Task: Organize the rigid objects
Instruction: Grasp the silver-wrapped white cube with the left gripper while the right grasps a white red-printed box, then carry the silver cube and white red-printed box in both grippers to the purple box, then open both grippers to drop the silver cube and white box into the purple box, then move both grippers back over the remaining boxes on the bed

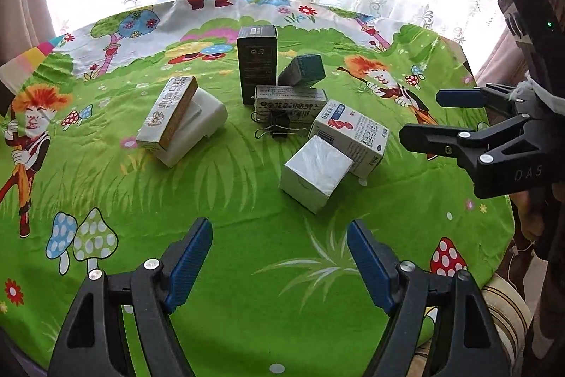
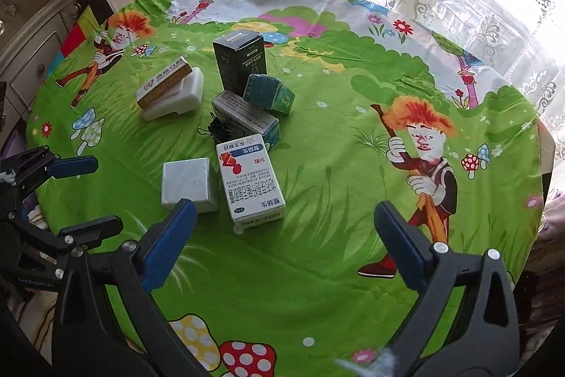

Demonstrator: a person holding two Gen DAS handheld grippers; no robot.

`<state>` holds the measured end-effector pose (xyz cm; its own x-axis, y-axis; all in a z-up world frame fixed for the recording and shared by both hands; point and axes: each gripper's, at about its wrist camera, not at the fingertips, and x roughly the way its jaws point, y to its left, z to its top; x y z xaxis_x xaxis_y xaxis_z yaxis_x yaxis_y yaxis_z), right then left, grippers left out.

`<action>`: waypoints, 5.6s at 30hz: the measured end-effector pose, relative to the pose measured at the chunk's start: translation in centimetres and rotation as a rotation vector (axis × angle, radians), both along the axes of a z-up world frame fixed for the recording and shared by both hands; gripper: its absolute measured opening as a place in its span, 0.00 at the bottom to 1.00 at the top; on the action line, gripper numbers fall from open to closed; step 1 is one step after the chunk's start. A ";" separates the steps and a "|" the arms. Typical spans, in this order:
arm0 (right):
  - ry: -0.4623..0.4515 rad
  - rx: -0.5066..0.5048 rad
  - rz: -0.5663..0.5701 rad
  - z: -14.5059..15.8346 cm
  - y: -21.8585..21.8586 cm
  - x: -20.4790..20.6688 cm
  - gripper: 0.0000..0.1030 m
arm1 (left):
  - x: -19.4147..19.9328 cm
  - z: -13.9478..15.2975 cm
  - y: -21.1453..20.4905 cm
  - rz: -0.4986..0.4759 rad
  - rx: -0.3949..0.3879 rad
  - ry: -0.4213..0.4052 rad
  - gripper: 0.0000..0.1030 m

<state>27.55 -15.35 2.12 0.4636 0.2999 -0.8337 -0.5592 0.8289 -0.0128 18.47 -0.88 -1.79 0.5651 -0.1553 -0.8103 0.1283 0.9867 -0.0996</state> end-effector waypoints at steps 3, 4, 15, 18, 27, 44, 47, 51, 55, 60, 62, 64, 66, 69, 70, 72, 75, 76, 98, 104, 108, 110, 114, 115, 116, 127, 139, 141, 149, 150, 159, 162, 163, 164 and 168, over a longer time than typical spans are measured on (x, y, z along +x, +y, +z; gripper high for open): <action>0.007 -0.006 0.018 -0.4 0.0 -0.1 0.98 | 1.4 -0.5 -1.8 -0.088 0.051 -0.010 0.77; 0.006 -0.016 0.027 -0.6 0.1 -0.2 0.98 | 2.0 -0.8 -2.3 -0.116 0.065 -0.011 0.77; 0.024 0.000 0.021 -1.4 -0.2 0.2 0.98 | 5.1 -2.0 -3.2 -0.246 0.063 -0.034 0.76; 0.030 0.015 0.036 -1.6 0.2 0.2 0.98 | 5.2 -2.3 -3.8 -0.276 0.068 -0.020 0.56; 0.048 0.025 0.062 -3.2 2.1 0.7 0.98 | 3.1 -2.2 -0.1 -0.109 -0.040 0.035 0.41; 0.107 -0.014 0.085 -6.0 5.2 1.0 0.44 | -2.6 0.7 5.9 0.184 -0.122 -0.050 0.41; 0.108 -0.018 0.083 -5.7 5.1 0.7 0.43 | -3.2 0.8 6.8 0.213 -0.143 -0.048 0.41; 0.093 -0.009 0.062 -4.4 4.8 0.2 0.43 | -4.1 0.9 7.8 0.240 -0.169 -0.052 0.41; 0.071 0.017 0.063 -2.4 5.5 -0.8 0.43 | -5.3 1.2 8.7 0.264 -0.198 -0.063 0.41; 0.044 0.027 0.105 -0.5 8.1 -3.0 0.43 | -7.2 1.8 10.8 0.311 -0.250 -0.087 0.41; 0.044 0.036 0.130 0.0 9.6 -4.2 0.43 | -8.0 1.7 11.8 0.336 -0.274 -0.090 0.41; 0.044 0.042 0.163 0.3 11.1 -5.7 0.43 | -8.9 1.7 12.9 0.366 -0.300 -0.093 0.41; 0.049 0.052 0.191 0.5 12.6 -7.0 0.43 | -9.7 1.8 13.8 0.387 -0.319 -0.098 0.41; 0.051 0.062 0.234 0.8 14.9 -9.0 0.43 | -11.1 2.0 15.0 0.415 -0.333 -0.115 0.41; 0.053 0.068 0.243 1.0 15.5 -9.5 0.43 | -11.7 2.1 15.5 0.426 -0.336 -0.121 0.41; 0.057 0.081 0.254 1.3 16.6 -10.5 0.43 | -12.8 2.1 16.5 0.454 -0.345 -0.127 0.41; 0.054 0.085 0.294 1.7 18.4 -12.4 0.43 | -14.5 1.7 18.1 0.501 -0.357 -0.127 0.41; 0.053 0.085 0.310 1.8 19.1 -13.1 0.43 | -15.2 1.6 18.7 0.517 -0.360 -0.127 0.41; 0.157 0.059 0.626 0.4 30.9 -26.9 0.43 | -30.1 -4.4 30.8 0.902 -0.440 -0.068 0.41; 0.171 0.028 0.674 -0.4 32.5 -29.0 0.44 | -32.8 -5.0 33.1 0.989 -0.449 -0.072 0.41; 0.184 0.007 0.708 -1.1 33.5 -30.3 0.44 | -33.9 -5.5 34.0 1.030 -0.458 -0.066 0.41; 0.191 0.000 0.724 -1.4 33.9 -30.8 0.44 | -34.2 -5.5 34.2 1.040 -0.457 -0.066 0.41; 0.193 -0.015 0.751 -1.9 34.6 -31.8 0.44 | -34.6 -5.8 34.4 1.061 -0.459 -0.058 0.41; 0.193 -0.020 0.758 -2.0 34.8 -32.1 0.44 | -34.6 -5.8 34.3 1.064 -0.458 -0.053 0.41; 0.191 -0.023 0.763 -2.1 34.9 -32.3 0.44 | -34.6 -5.8 34.4 1.068 -0.459 -0.049 0.42; 0.247 -0.018 0.773 -3.2 34.7 -32.6 0.75 | -33.4 -6.1 34.4 1.096 -0.428 0.012 0.59; 0.146 0.020 0.688 -1.3 31.4 -30.1 0.75 | -29.6 -2.1 32.8 1.039 -0.350 -0.018 0.59; 0.158 0.034 0.672 -1.4 31.2 -29.6 0.75 | -28.4 -1.5 32.3 1.009 -0.345 -0.020 0.59; 0.097 0.044 0.635 -0.7 30.9 -29.6 0.75 | -24.0 1.9 30.1 0.863 -0.306 -0.072 0.59; 0.094 0.049 0.626 -0.7 30.6 -29.4 0.75 | -23.8 2.4 29.8 0.856 -0.305 -0.087 0.59; 0.072 0.108 0.440 0.8 26.2 -24.2 0.75 | -22.5 2.5 27.0 0.840 -0.310 -0.068 0.60; 0.052 0.111 0.376 1.1 24.0 -22.1 0.75 | -21.3 3.2 25.8 0.811 -0.282 -0.072 0.60; 0.050 0.113 0.349 1.2 23.2 -21.3 0.75 | -20.8 3.4 25.3 0.798 -0.273 -0.074 0.60; 0.054 0.118 0.327 1.2 22.4 -20.6 0.75 | -20.2 3.6 24.7 0.784 -0.265 -0.075 0.60; 0.048 0.132 0.231 1.3 18.8 -17.7 0.75 | -17.0 4.6 22.5 0.702 -0.223 -0.076 0.60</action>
